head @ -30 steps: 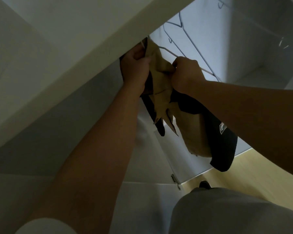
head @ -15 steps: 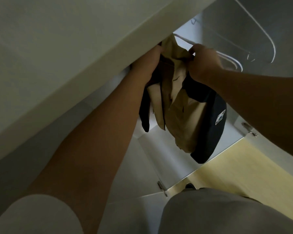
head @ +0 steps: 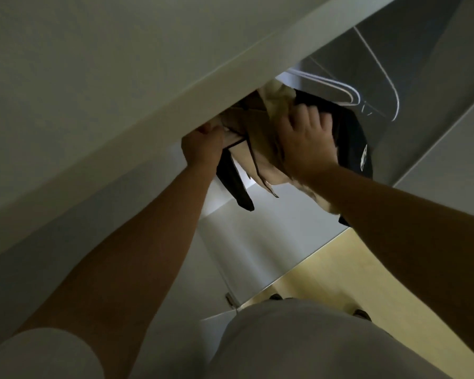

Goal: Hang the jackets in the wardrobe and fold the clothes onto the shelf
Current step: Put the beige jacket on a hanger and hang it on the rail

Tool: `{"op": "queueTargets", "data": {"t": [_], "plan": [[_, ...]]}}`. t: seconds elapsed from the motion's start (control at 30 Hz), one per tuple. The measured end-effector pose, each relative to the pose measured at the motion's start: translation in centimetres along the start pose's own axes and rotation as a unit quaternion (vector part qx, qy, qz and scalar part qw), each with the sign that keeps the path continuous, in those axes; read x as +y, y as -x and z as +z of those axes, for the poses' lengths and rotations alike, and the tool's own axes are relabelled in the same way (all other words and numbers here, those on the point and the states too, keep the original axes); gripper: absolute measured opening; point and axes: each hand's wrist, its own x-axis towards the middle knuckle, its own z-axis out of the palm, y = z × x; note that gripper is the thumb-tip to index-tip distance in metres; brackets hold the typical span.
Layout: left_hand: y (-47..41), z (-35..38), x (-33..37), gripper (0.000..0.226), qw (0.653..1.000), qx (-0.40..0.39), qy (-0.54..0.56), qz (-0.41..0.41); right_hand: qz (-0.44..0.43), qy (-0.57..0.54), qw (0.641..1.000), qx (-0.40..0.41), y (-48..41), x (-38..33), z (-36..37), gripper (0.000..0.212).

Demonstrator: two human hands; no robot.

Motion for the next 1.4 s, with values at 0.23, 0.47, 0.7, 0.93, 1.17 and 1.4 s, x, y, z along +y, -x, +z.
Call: {"op": "queueTargets", "data": {"t": [0.23,0.47,0.7,0.93,1.17,1.4], "plan": [[0.8,1.1,-6.7,0.020,0.977,-0.100,-0.066,-0.176,0.152,-0.105,0.940,-0.286,4.3,-2.7,3.4,0.056],[4.5,1.4,-10.7,0.002,0.959,-0.127,-0.029,-0.253,0.154,-0.190,0.885,-0.397,6.2,-2.3,4.8,0.047],[10.7,0.6,-13.9,0.003,0.935,-0.102,-0.052,-0.337,0.093,-0.220,0.849,-0.471,8.3,-2.2,5.7,0.037],[11.8,1.8,-19.5,0.004,0.930,-0.097,-0.059,-0.349,0.063,-0.241,0.821,-0.513,12.5,-2.6,10.0,0.036],[8.5,8.3,-30.1,0.015,0.938,-0.095,-0.020,-0.334,0.115,-0.239,0.836,-0.481,16.9,-1.4,22.2,0.037],[4.7,18.1,-44.9,0.032,0.912,-0.077,0.152,-0.372,0.213,-0.222,0.864,-0.399,23.0,0.9,38.4,0.028]]}}
